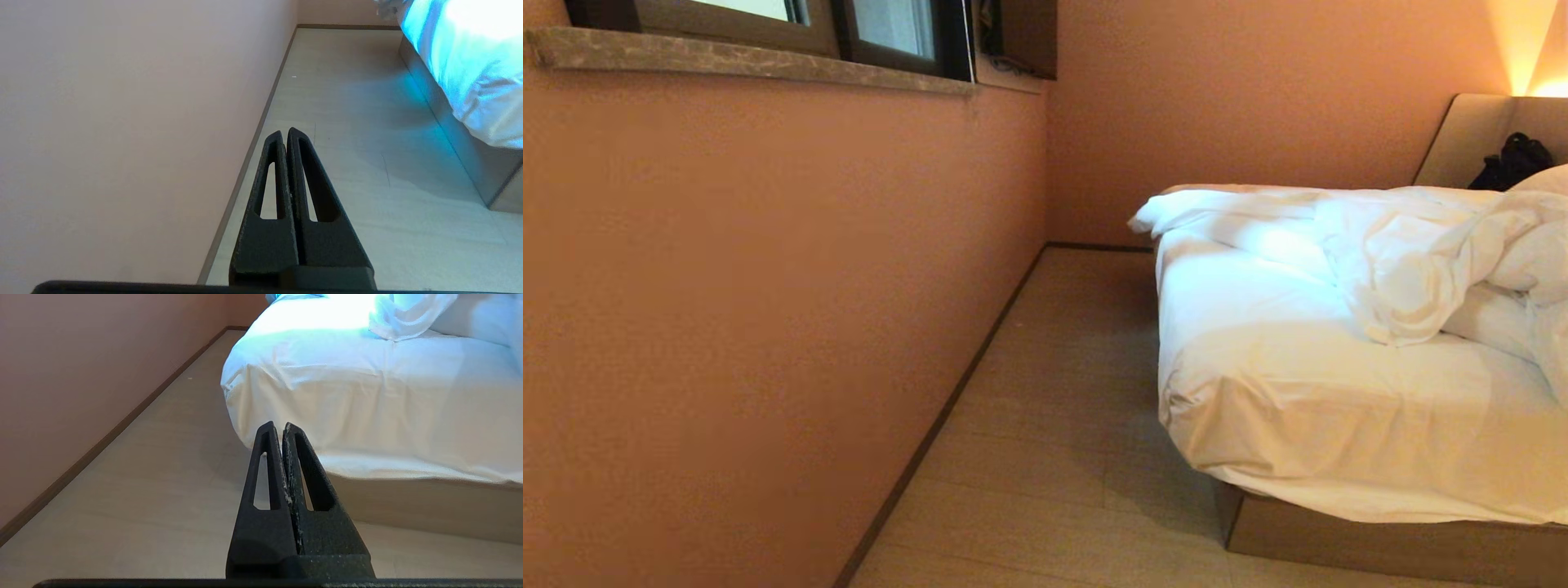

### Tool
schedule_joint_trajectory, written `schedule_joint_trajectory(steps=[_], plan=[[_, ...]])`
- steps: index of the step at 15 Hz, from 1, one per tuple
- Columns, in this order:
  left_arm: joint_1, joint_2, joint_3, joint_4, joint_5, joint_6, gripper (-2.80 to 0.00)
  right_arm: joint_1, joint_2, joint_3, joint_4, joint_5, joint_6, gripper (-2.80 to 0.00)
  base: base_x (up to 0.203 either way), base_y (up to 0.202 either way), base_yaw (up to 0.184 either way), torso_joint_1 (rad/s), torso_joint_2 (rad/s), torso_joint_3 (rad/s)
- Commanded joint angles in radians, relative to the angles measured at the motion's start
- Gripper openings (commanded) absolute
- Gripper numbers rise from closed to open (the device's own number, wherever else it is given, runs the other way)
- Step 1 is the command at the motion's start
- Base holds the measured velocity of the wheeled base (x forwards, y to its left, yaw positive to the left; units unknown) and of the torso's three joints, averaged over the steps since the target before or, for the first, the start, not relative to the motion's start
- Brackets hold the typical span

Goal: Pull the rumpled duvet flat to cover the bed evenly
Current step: Hold the folded corner of the quilt

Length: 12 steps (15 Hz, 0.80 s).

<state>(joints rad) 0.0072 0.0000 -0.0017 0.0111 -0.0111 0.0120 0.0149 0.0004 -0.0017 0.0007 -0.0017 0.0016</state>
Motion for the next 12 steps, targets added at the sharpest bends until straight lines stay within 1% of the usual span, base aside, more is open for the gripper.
schedule_joint_trajectory(steps=[1,12], plan=[[0.0,0.0,0.0,0.0,-0.001,-0.001,-2.8,0.0,0.0,0.0,-0.001,0.0,0.0,-2.8,0.199,0.0,-0.001,0.002,0.0,-0.001],[0.0,0.0,0.0,0.0,-0.001,-0.003,-2.8,0.0,0.0,0.0,-0.001,0.0,0.0,-2.8,0.198,0.0,0.001,0.004,0.0,0.001]])
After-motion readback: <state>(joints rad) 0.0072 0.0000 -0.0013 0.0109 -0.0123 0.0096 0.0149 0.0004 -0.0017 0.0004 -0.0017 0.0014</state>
